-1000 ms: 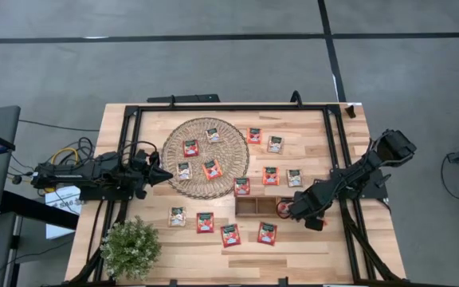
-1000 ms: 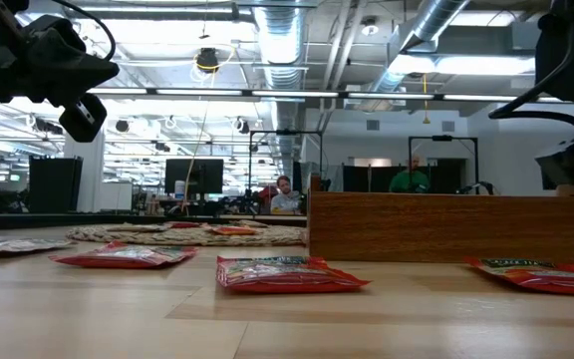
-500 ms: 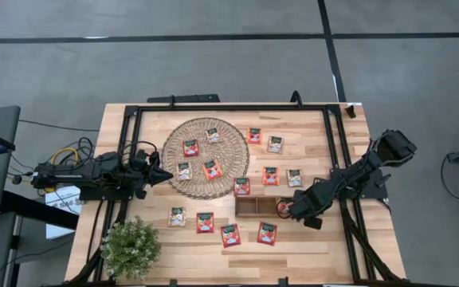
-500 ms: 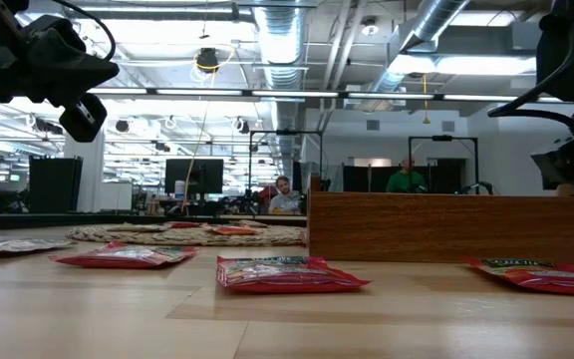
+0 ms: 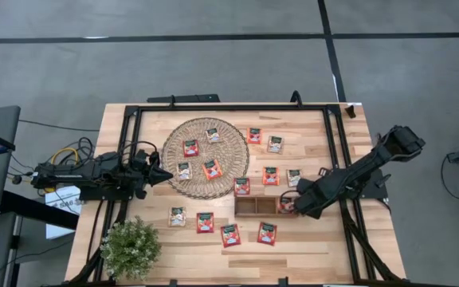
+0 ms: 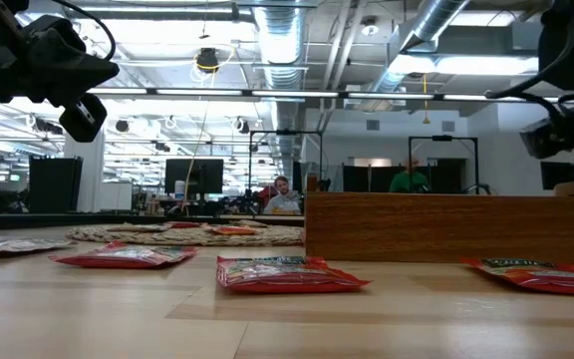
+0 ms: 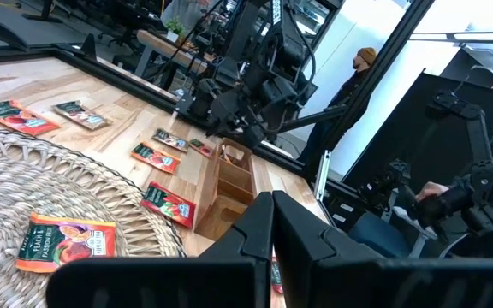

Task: Pick & Place Tea
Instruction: Put the orange tea bag into the right section of the wooden organizer

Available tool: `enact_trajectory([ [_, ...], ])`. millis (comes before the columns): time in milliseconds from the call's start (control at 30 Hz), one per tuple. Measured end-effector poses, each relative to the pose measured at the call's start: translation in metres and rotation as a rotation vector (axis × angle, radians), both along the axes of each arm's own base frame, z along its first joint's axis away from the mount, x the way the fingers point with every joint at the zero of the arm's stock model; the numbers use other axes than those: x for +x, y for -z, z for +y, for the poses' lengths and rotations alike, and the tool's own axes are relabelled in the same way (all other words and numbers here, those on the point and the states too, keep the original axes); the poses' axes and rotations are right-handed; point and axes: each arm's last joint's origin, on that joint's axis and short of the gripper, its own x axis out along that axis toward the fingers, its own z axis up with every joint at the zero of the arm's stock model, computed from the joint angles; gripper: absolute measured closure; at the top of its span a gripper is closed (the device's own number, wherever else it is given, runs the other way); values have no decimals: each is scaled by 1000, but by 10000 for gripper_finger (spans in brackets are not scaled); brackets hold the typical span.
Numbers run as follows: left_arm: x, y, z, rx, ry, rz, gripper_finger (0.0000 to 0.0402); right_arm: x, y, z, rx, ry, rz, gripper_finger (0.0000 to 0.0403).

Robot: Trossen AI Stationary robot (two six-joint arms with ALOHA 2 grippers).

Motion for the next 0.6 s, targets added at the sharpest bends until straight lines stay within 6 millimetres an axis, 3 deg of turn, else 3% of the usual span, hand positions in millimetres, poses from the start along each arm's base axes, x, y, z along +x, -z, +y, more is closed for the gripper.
enact_trajectory([
  [400,0,0,0,0,1,0,402,1,-9,-1,12,-16,-82,399],
  [600,0,0,0,1,1,0,402,-1,-3,-11,0,40,-65,340],
])
